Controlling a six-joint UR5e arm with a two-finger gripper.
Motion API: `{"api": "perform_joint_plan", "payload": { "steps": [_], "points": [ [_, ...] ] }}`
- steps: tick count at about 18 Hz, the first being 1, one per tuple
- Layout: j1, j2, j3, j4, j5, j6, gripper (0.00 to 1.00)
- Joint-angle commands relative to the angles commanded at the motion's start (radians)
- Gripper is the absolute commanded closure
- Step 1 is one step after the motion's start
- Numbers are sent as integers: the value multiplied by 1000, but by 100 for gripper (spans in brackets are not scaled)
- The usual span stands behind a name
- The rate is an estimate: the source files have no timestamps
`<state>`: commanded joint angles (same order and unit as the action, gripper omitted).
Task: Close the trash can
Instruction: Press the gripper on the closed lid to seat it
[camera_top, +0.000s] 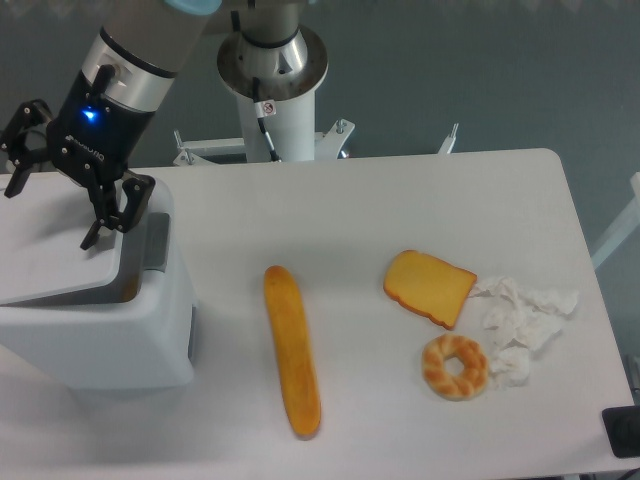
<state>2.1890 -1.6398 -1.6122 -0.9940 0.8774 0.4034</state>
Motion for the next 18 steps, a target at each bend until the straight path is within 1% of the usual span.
{"api": "perform_joint_plan", "payload": {
  "steps": [5, 9, 11, 18],
  "points": [
    [0, -5, -6, -2, -2, 0, 0],
    [0, -2, -21, 0, 0, 2, 0],
    [0, 3, -37, -2, 0, 23, 0],
    [-3, 3, -43, -2, 0, 31, 0]
  ]
}}
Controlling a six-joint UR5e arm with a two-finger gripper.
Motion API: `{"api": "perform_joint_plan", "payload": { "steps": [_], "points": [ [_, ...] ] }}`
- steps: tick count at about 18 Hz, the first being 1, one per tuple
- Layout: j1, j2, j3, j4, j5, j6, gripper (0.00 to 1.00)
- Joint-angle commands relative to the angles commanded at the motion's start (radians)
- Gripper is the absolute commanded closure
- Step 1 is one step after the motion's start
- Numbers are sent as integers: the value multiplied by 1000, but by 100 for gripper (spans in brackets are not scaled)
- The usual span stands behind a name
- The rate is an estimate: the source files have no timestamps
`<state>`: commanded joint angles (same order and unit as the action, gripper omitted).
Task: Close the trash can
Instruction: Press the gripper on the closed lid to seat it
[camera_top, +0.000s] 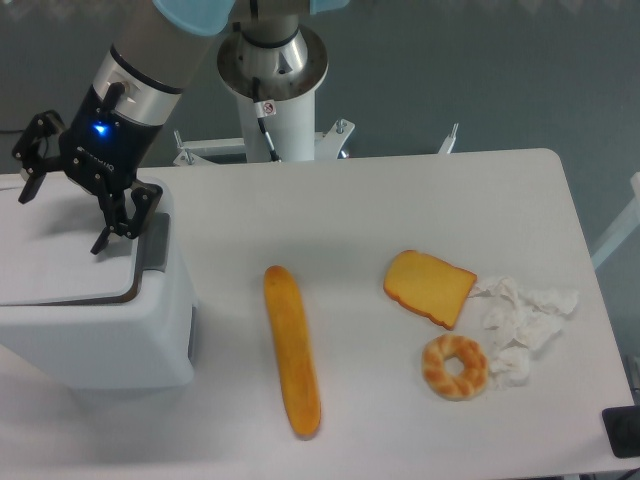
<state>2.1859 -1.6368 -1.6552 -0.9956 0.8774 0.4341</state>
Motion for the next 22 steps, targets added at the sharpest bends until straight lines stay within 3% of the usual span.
{"api": "perform_joint_plan", "payload": {
  "steps": [22],
  "points": [
    [-9, 3, -32, -2, 3, 41, 0]
  ]
}}
